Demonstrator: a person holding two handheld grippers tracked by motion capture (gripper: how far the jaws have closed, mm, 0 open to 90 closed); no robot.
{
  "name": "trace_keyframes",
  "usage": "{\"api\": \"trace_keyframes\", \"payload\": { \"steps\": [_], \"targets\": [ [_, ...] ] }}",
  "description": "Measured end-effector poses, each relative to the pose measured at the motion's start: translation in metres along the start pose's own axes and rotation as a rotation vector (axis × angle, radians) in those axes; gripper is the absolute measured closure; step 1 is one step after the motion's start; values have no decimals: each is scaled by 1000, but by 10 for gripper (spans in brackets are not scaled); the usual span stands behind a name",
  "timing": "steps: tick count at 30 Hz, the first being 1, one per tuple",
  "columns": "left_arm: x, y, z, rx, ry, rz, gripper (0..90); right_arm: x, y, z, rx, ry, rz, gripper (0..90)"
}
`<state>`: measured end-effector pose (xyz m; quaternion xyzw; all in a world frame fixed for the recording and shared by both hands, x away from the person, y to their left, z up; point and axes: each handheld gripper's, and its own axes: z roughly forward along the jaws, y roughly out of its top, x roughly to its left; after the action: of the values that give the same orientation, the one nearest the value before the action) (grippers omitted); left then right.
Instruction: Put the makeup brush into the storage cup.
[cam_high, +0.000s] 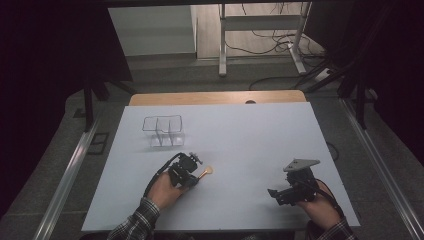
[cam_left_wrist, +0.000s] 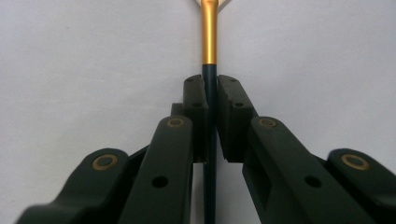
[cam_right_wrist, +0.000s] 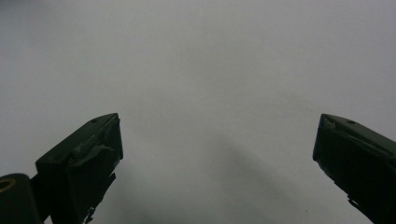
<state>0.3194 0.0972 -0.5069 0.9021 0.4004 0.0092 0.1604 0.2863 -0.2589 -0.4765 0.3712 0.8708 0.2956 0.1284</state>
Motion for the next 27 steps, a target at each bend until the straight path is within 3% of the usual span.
{"api": "trace_keyframes", "payload": {
  "steps": [10,17,27],
  "targets": [
    [7,-8,-11,-56,-16,-22,839,0,0,-1,-4,0,4,15],
    [6,-13,-14,-90,-30,-6,838,0,0,-1,-6,0,9,14],
    [3,-21,-26,-167,-11,11,838,-1,0,-1,-7,0,7,14]
  ]
}}
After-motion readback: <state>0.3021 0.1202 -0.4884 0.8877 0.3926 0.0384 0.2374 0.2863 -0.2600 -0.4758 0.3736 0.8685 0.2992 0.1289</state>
